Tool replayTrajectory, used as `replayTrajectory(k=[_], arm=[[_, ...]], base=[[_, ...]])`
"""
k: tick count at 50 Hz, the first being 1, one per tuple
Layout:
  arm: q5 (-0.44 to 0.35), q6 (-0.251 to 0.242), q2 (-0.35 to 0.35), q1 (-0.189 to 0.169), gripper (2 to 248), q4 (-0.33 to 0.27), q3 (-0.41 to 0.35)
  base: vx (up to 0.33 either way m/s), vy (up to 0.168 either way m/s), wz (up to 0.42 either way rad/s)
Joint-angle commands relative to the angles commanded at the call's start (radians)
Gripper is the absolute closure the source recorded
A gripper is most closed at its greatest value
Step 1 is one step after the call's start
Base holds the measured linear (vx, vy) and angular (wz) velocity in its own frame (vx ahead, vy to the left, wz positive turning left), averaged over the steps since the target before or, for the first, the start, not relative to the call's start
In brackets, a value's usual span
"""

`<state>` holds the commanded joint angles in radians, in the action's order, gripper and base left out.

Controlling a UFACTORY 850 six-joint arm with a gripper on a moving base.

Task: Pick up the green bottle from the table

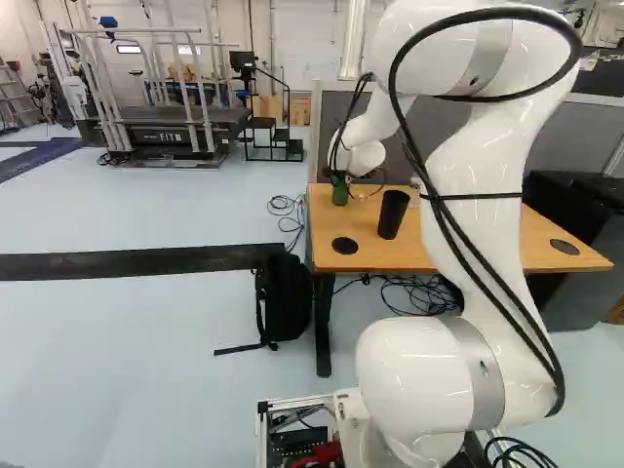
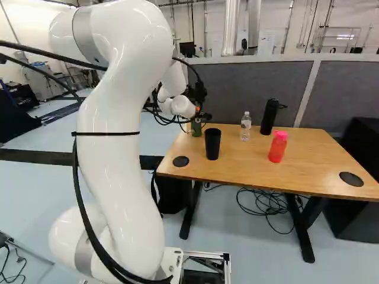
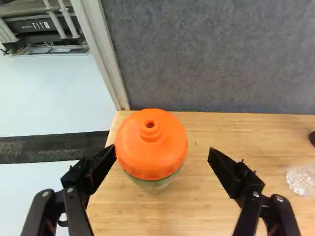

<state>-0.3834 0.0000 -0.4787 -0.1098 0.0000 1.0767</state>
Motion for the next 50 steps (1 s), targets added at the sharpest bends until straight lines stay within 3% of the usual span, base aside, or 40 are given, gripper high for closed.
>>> replayTrajectory(k=[14,15,19,20,24,25,30,31,50], arm=[[0.000,0.000,-0.025,0.010,3,0.000,0.008],[0.000,0.000,-0.026,0.011,22,0.000,0.008],[0.000,0.000,-0.027,0.013,22,0.000,0.008],[0.000,0.000,-0.027,0.014,60,0.000,0.008],[0.000,0.000,-0.027,0.017,60,0.000,0.007],[0.000,0.000,-0.027,0.017,100,0.000,0.007],[0.000,0.000,-0.027,0.020,100,0.000,0.007],[0.000,0.000,-0.026,0.020,131,0.000,0.007],[0.000,0.000,-0.004,0.025,138,0.000,0.001]], base=[[0.000,0.000,0.000],[0.000,0.000,0.000],[0.000,0.000,0.000],[0.000,0.000,0.000],[0.000,0.000,0.000],[0.000,0.000,0.000],[0.000,0.000,0.000],[0.000,0.000,0.000],[0.000,0.000,0.000]])
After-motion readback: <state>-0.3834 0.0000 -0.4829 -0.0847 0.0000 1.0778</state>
